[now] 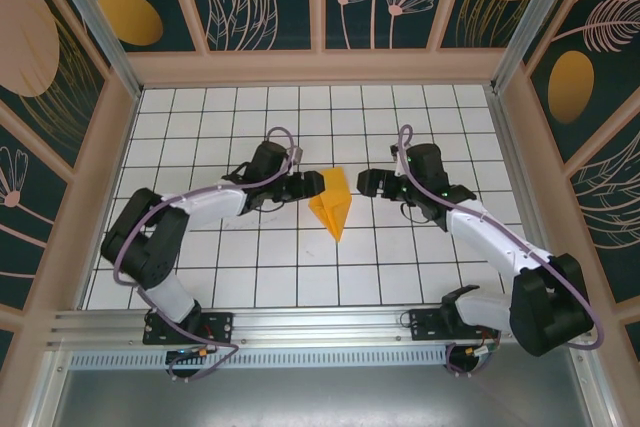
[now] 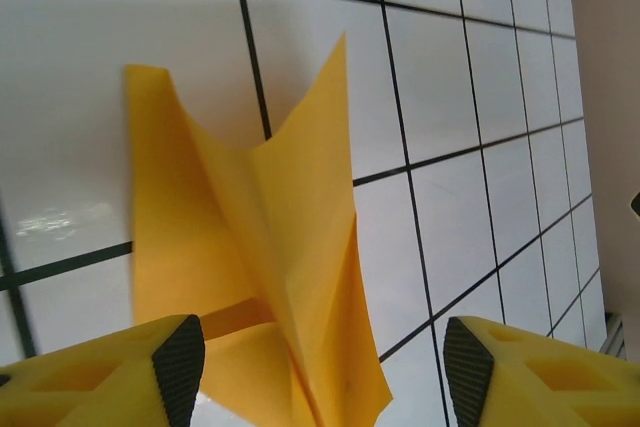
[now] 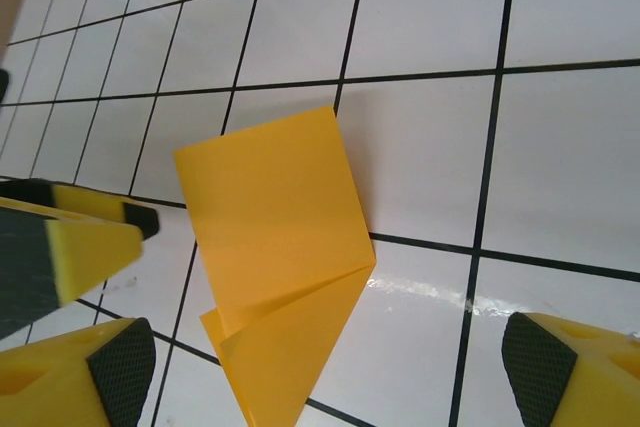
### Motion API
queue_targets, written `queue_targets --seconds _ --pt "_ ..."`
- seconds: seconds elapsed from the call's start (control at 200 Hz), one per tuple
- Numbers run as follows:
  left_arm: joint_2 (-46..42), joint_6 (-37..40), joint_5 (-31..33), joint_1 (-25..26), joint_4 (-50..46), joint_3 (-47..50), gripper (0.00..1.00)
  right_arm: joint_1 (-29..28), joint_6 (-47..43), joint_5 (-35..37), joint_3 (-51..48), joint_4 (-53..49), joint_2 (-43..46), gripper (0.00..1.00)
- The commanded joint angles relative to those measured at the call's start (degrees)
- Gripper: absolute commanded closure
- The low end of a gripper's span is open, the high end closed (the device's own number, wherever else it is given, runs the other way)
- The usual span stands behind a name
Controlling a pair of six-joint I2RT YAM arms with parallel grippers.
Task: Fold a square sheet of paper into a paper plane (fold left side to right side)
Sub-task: Pick up the paper from the center of the table.
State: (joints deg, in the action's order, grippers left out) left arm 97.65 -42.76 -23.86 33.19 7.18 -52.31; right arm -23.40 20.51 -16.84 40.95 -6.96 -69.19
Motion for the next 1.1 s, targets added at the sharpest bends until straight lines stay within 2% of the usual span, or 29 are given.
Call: queue_targets --seconds 0.0,0.115,0.275,0.385,0.54,0.676,0.781,1.041,1.096 --pt "5.62 -1.75 -2.69 0.72 1.7 -3.05 0.35 1.13 1.77 -6.26 -1.77 5.64 -0.29 0.08" --pt "8.55 -1.53 -3.42 0.81 2.42 -5.05 0.42 2.31 1.72 -7.18 -3.12 6.22 -0.33 0.08" --pt "9.67 -0.16 -4.4 0.54 3.83 -4.07 0.65 3.68 0.74 -8.81 -4.3 6.17 -0.89 0.08" --pt "9.06 0.08 -7.6 -0.94 7.93 -0.5 0.78 3.7 -1.61 -10.05 -3.38 4.42 -3.02 0.09" --pt "8.77 1.35 -16.35 -3.75 17.57 4.68 0.9 3.71 -2.71 -16.09 -3.58 7.77 -6.37 0.09" --pt "8.34 0.77 -23.66 -5.05 26.92 8.41 0.94 3.91 -3.87 -23.74 -3.13 14.76 -10.82 0.09" --pt "8.35 1.91 -26.8 -5.46 29.66 9.32 0.97 4.27 -4.5 -28.8 -0.82 18.46 -16.38 0.1" --pt "8.14 3.28 -30.74 -5.55 33.77 11.2 0.99 5.08 -6.76 -35.7 5.16 23.08 -26.72 0.12" --pt "8.37 3.33 -31.13 -5.5 33.86 11.14 0.99 5.13 -6.58 -37.71 5.99 24.06 -28.93 0.15"
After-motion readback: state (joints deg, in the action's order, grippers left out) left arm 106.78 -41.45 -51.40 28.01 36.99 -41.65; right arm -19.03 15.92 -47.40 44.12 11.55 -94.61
